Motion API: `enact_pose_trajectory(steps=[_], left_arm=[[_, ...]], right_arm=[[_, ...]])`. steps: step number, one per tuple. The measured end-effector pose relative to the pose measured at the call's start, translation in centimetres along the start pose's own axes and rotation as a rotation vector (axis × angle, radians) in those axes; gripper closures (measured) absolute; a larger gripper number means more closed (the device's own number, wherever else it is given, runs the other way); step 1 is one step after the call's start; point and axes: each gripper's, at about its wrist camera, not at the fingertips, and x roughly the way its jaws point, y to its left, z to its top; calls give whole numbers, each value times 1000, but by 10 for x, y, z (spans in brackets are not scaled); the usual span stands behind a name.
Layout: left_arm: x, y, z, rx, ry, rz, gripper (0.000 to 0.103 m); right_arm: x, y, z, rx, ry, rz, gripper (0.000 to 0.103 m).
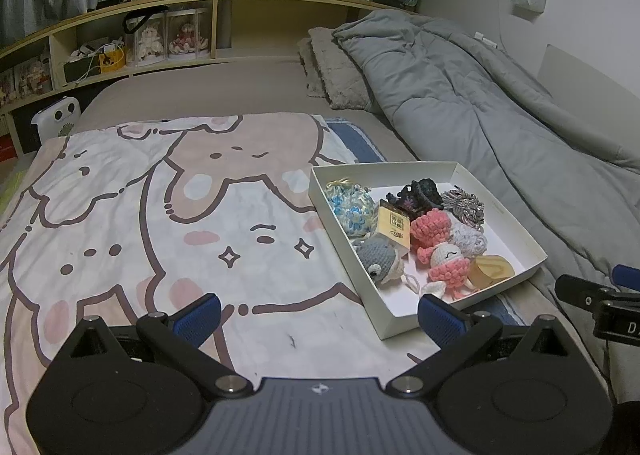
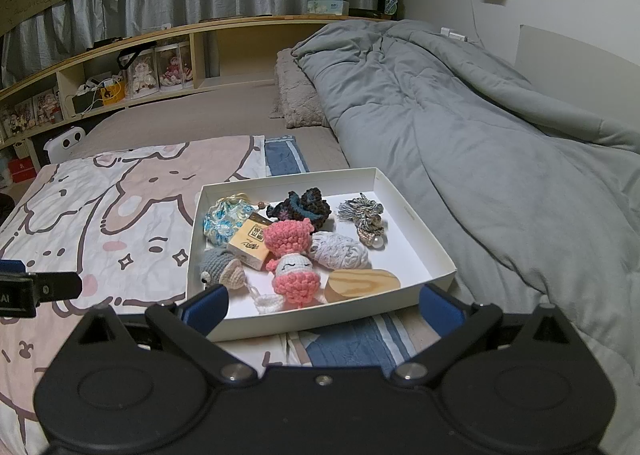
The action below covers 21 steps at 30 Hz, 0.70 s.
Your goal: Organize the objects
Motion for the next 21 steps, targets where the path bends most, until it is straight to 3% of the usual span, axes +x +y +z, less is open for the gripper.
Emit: enact_pose_trajectory(steps=[21], left_arm=[[2, -4, 0, 1, 3, -4, 0]], right_arm=[[0, 0, 0, 0, 1, 0, 0]])
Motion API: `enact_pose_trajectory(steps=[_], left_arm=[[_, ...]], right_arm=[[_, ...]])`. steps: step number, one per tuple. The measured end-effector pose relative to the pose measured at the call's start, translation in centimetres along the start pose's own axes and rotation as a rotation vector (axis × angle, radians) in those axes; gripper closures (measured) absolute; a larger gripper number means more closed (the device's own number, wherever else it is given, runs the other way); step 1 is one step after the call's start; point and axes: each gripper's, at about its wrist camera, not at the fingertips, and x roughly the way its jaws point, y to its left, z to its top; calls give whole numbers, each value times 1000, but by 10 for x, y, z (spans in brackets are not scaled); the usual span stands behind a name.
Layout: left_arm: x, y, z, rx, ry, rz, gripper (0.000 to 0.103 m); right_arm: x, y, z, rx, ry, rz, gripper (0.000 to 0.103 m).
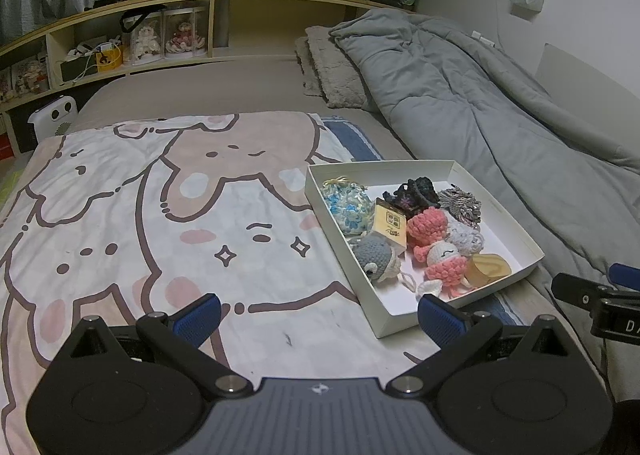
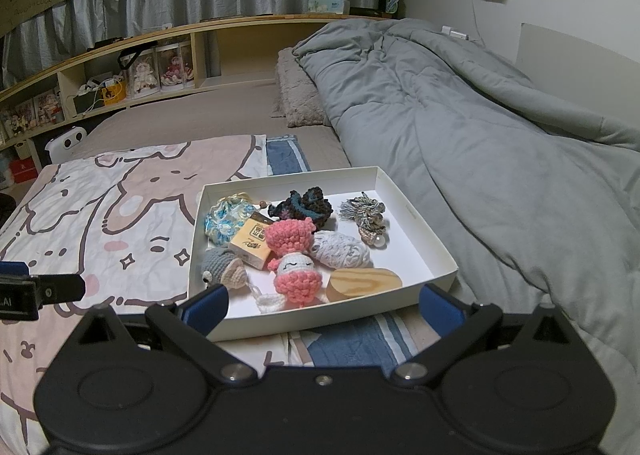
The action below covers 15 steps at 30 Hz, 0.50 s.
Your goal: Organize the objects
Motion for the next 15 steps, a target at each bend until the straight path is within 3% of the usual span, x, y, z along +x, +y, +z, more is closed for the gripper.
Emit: enact_pose_trajectory(steps=[15], left_arm=[[1, -1, 0, -7, 4, -9, 0]], right_arm=[[1, 0, 0, 1, 1, 1, 0]])
